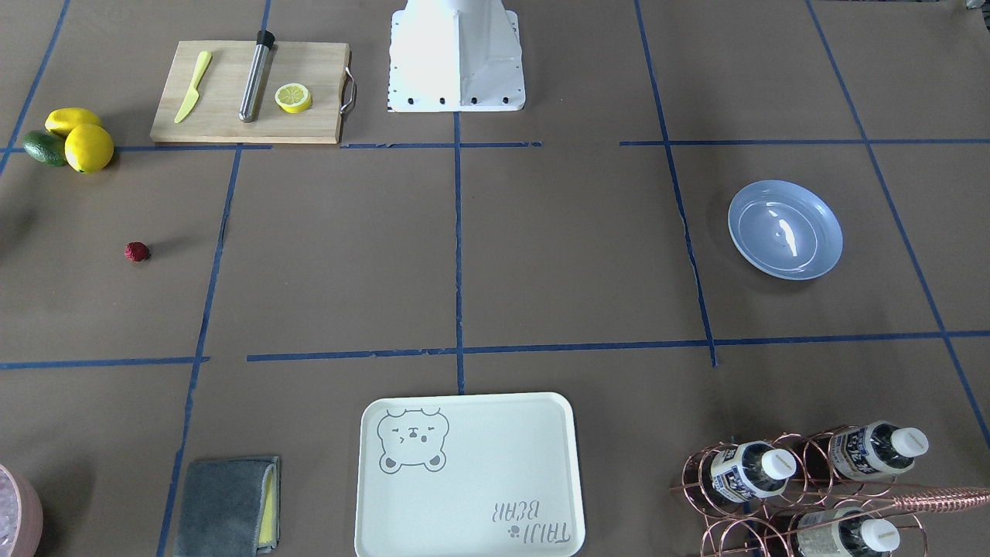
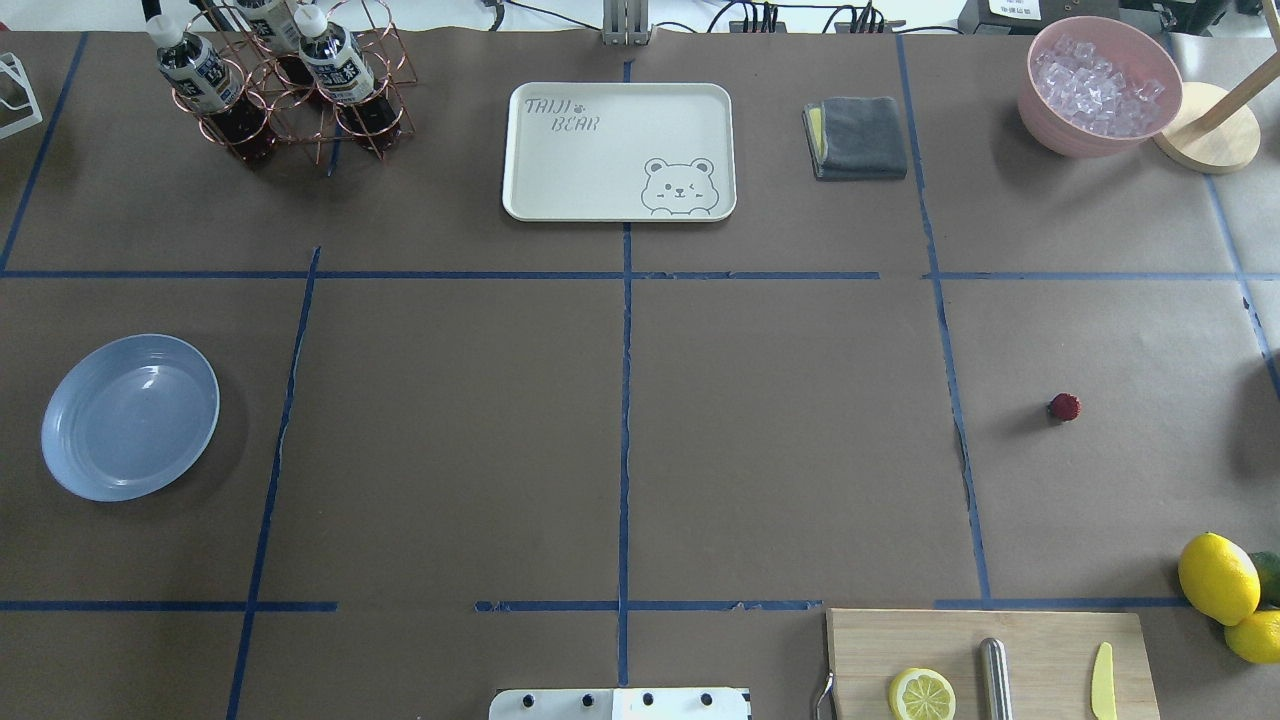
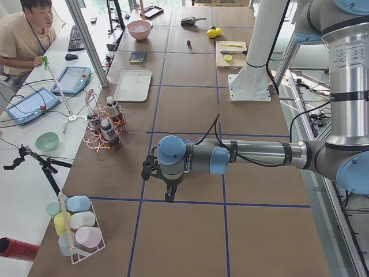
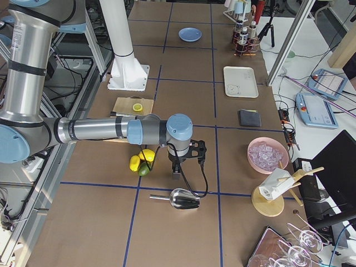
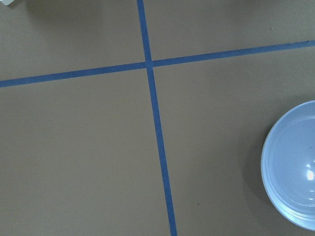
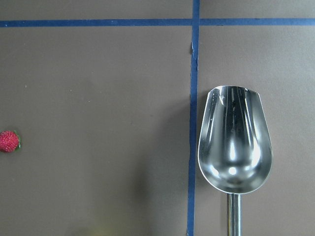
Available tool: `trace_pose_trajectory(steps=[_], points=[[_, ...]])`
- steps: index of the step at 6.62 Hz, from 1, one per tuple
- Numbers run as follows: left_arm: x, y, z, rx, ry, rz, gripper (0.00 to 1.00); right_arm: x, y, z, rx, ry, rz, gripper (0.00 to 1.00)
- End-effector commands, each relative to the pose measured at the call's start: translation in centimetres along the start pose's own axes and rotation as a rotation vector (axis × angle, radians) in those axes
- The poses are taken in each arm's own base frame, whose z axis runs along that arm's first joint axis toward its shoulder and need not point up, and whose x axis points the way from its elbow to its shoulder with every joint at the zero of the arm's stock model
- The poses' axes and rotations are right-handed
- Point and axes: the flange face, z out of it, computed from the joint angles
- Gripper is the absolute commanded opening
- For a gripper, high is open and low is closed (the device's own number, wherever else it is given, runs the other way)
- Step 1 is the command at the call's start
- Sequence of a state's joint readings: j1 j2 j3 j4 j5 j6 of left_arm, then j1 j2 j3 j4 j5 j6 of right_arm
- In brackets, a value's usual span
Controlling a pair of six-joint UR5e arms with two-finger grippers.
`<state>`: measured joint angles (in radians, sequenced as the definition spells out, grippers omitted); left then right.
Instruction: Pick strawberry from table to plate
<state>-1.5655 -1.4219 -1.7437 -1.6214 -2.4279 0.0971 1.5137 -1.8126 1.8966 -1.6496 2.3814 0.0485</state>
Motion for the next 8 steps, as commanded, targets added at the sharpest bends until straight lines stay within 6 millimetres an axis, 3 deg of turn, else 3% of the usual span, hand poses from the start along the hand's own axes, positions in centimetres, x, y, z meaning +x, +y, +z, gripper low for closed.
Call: trace_pose_trajectory(steps=[1, 6, 7, 8], points=[[0.4, -0.9, -0.5, 0.017, 0.002, 0.019, 1.00, 0.5, 0.0, 0.5, -0.011, -0.008, 0.002, 1.00], [2.4, -1.9, -1.5, 0.048, 0.011, 0.071, 1.00, 0.0, -0.5, 0.3, -0.005, -0.010, 0.003, 1.00], [2.7, -2.0, -1.2, 0.052, 0.013, 0.091, 1.00, 0.0, -0.5, 0.3, -0.005, -0.019, 0.005, 1.00], [4.6, -2.4, 1.6, 0.003, 0.029, 0.135, 1.00, -0.2, -0.5, 0.3, -0.004, -0.024, -0.004, 1.00]])
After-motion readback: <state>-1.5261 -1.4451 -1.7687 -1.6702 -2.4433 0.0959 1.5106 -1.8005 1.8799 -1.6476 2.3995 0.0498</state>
